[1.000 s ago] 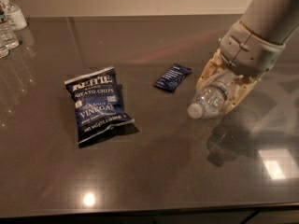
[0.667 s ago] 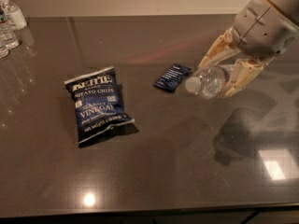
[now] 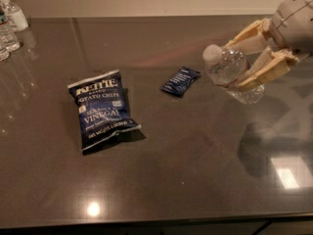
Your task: Place water bottle upright
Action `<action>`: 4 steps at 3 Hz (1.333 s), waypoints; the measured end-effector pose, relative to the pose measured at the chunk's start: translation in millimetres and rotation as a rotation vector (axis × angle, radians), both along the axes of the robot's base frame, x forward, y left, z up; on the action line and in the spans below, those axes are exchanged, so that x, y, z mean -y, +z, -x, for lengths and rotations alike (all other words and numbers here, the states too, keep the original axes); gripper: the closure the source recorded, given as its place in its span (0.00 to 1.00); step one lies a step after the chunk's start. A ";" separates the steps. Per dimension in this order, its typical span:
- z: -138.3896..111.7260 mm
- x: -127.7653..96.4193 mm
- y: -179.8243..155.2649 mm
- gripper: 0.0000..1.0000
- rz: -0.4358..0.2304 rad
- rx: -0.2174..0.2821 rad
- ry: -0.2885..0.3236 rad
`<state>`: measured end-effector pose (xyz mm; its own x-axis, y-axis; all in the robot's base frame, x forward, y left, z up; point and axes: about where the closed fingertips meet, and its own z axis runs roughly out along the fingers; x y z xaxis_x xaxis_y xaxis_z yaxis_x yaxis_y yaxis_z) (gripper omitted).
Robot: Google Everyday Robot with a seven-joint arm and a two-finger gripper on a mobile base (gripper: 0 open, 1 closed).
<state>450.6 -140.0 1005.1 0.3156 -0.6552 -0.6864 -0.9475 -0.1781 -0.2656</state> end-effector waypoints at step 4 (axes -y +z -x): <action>6.0 27.1 -15.9 1.00 -0.522 -0.261 -0.196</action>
Offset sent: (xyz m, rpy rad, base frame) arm -0.0139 -0.0349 -0.0030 0.5018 0.2736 -0.2178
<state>444.6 -167.2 989.2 0.0012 -0.2405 -0.9706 -0.9950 0.0971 -0.0253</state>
